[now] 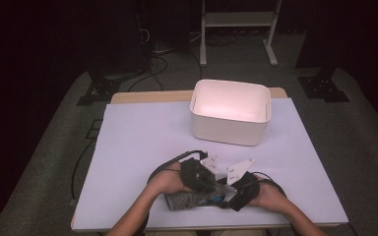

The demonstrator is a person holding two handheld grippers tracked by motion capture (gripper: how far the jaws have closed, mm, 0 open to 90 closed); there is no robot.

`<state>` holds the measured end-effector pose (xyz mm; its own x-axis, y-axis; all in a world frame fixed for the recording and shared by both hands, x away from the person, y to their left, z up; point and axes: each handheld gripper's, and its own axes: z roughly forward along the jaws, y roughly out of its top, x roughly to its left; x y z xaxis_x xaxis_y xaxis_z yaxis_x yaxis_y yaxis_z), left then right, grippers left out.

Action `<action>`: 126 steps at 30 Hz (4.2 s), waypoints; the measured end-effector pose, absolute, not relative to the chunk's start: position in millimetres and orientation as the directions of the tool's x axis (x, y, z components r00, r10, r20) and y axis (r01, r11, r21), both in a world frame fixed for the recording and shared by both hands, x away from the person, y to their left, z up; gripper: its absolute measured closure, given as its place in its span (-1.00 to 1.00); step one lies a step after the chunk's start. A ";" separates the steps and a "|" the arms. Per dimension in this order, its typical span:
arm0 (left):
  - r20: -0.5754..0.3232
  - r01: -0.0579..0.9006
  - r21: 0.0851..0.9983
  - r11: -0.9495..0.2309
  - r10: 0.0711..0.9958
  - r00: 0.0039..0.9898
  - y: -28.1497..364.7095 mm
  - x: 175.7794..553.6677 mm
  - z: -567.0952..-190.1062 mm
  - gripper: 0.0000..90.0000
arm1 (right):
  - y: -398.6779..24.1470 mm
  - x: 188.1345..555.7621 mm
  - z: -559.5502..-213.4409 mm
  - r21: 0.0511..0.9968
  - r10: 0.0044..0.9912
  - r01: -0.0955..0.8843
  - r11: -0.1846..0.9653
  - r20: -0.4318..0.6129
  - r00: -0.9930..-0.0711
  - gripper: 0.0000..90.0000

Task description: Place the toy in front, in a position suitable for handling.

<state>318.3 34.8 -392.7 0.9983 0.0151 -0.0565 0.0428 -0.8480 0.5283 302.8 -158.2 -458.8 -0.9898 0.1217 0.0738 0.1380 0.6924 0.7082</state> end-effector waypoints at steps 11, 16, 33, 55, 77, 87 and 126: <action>-0.052 0.136 0.503 -0.853 0.128 0.990 91.3 320.3 -396.1 0.72 | -158.7 302.5 -459.6 0.714 0.121 0.133 0.687 0.069 -0.990 -0.46; -0.067 0.175 0.506 -0.845 0.163 0.984 116.3 317.2 -400.2 0.72 | -159.0 302.6 -459.9 0.715 0.121 0.135 0.686 0.070 -0.990 -0.46; -0.098 0.156 0.506 -0.849 0.123 0.988 121.0 301.0 -401.3 0.72 | -159.4 302.5 -460.5 0.718 0.120 0.128 0.684 0.063 -0.991 -0.46; -0.105 0.116 0.511 -0.852 0.072 0.992 106.3 297.6 -396.7 0.72 | -159.1 301.6 -460.6 0.717 0.121 0.124 0.685 0.056 -0.991 -0.46; -0.024 0.054 0.488 -0.871 0.048 0.999 40.9 323.7 -386.6 0.72 | -159.2 299.5 -461.3 0.720 0.128 0.121 0.683 0.045 -0.991 -0.46; -0.030 0.128 0.442 -0.888 0.129 0.991 80.3 327.7 -389.1 0.70 | -159.3 299.6 -461.7 0.722 0.125 0.114 0.682 0.038 -0.991 -0.45; -0.100 0.152 0.487 -0.860 0.118 0.988 93.6 319.7 -402.6 0.70 | -154.4 328.6 -441.6 0.665 0.192 0.308 0.681 0.244 -0.951 -0.50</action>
